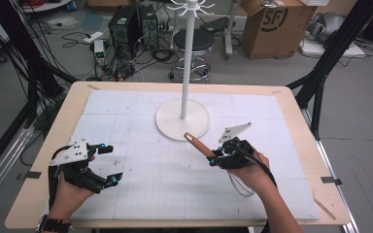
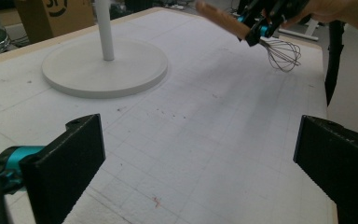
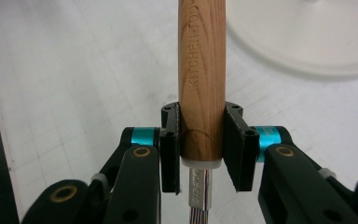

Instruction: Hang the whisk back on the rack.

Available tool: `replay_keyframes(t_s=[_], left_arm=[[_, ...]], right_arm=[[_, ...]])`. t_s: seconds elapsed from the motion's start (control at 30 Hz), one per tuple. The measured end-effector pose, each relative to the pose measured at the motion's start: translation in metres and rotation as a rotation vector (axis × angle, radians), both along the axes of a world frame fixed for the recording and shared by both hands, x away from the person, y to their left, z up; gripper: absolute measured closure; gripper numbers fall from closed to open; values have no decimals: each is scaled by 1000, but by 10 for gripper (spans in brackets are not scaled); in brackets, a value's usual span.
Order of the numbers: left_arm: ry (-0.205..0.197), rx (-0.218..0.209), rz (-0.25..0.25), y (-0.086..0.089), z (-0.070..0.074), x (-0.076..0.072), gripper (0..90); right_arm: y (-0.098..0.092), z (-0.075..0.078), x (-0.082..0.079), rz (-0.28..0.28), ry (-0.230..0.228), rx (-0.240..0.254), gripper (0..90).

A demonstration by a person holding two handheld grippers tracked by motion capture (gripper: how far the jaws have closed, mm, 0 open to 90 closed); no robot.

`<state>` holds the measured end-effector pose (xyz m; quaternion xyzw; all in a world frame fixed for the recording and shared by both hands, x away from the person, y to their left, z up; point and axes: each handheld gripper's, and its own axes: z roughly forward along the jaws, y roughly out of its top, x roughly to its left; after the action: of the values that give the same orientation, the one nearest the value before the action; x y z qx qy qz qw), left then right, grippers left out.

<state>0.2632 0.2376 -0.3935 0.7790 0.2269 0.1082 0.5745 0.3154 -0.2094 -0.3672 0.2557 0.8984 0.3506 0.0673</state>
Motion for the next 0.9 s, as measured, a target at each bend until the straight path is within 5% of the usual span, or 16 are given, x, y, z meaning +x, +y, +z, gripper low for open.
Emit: replay_keyframes(t_s=[0.43, 0.9], left_arm=[[-1, 0, -1, 0, 0, 0, 24], [-1, 0, 0, 0, 0, 0, 24]], right_arm=[[-27, 30, 2, 28, -66, 221, 705], [-39, 81, 18, 114, -122, 334, 705]])
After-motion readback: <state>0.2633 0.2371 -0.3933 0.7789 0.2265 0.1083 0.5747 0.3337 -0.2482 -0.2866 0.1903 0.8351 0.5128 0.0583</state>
